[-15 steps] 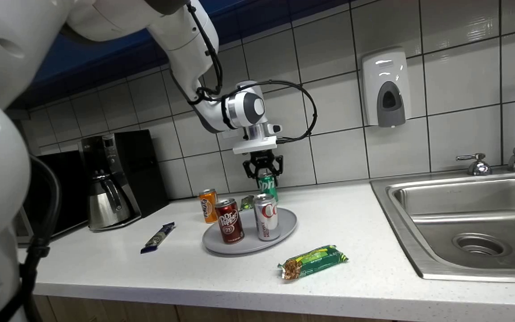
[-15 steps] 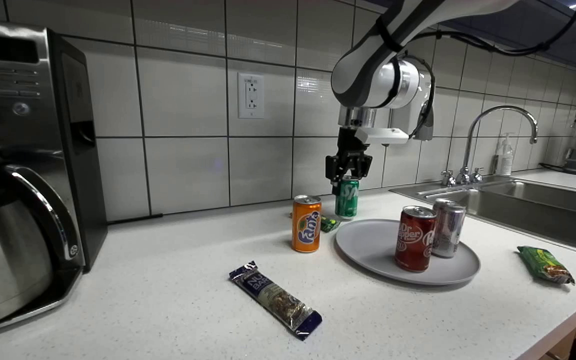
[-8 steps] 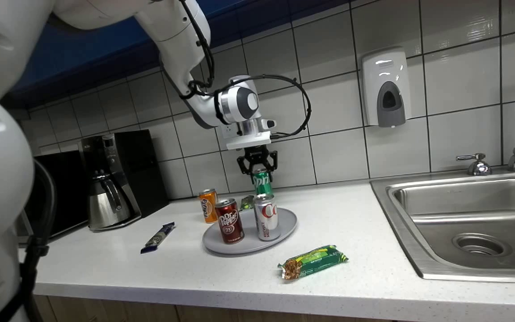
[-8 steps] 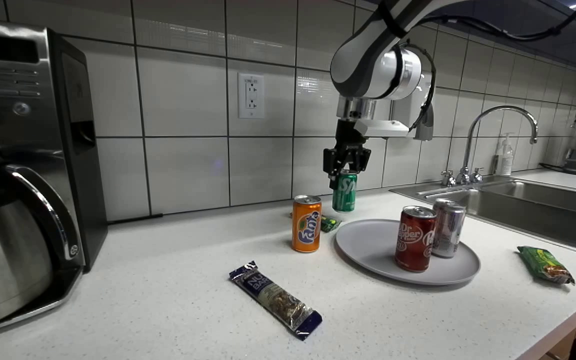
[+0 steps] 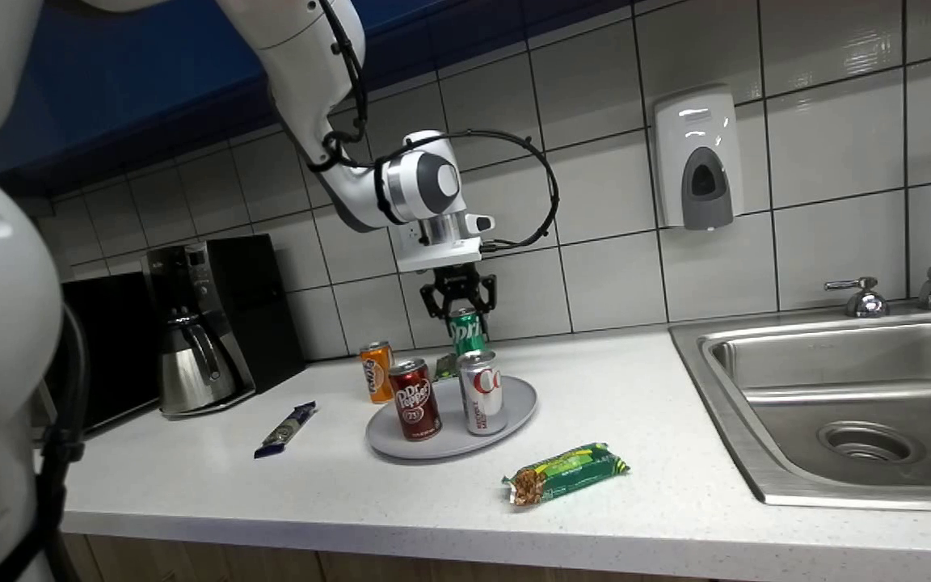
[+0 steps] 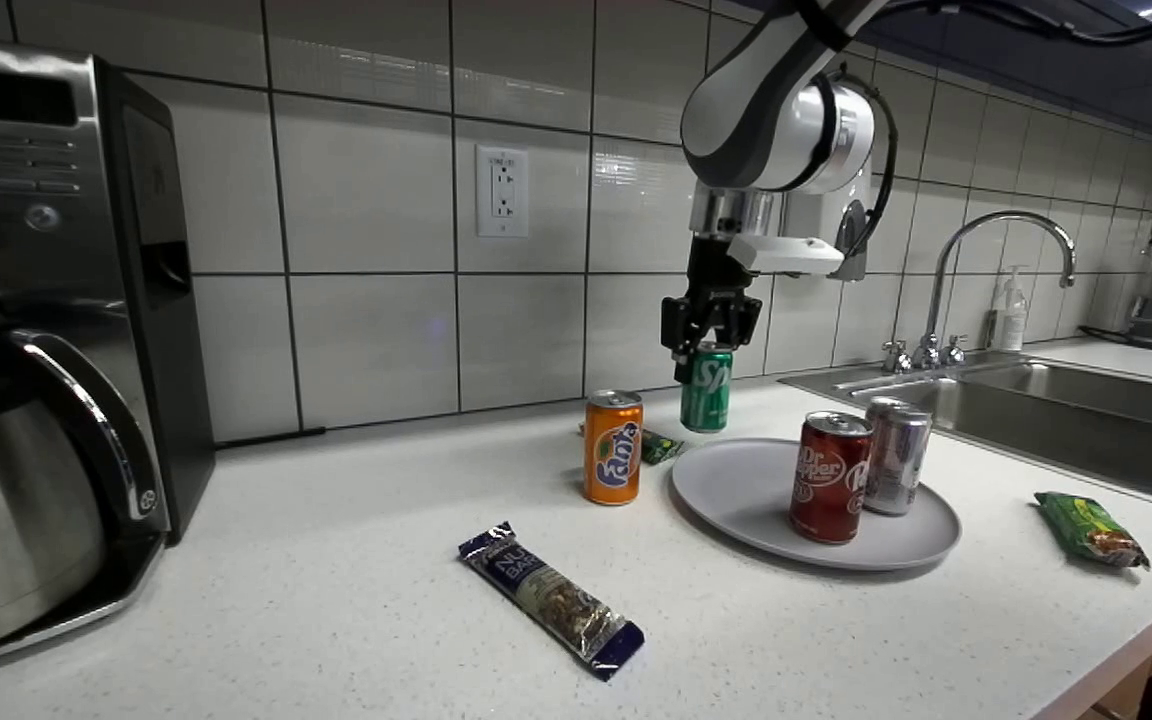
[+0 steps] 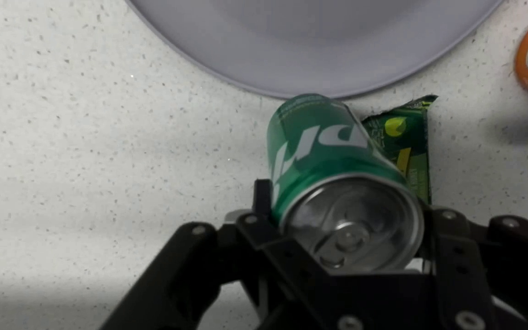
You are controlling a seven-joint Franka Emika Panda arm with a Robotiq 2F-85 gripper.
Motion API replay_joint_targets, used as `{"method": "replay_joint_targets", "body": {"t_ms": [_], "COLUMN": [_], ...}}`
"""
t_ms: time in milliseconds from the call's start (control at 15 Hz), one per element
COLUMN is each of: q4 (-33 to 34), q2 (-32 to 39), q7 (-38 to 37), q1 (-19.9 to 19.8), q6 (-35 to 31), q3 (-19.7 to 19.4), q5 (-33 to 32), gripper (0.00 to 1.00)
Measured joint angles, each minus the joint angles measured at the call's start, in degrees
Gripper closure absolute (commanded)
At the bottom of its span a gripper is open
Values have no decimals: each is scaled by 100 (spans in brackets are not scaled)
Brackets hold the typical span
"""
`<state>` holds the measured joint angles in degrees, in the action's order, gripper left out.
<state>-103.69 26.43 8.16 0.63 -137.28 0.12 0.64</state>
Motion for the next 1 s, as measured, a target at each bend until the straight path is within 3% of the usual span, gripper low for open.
{"method": "replay_joint_targets", "body": {"t_ms": [1000], "q4": [-1300], "q2": [-699], "q7": [-370], "q1": [-64], "q6": [-411], "q3": [-214], "q5": [0], "gripper": [62]}}
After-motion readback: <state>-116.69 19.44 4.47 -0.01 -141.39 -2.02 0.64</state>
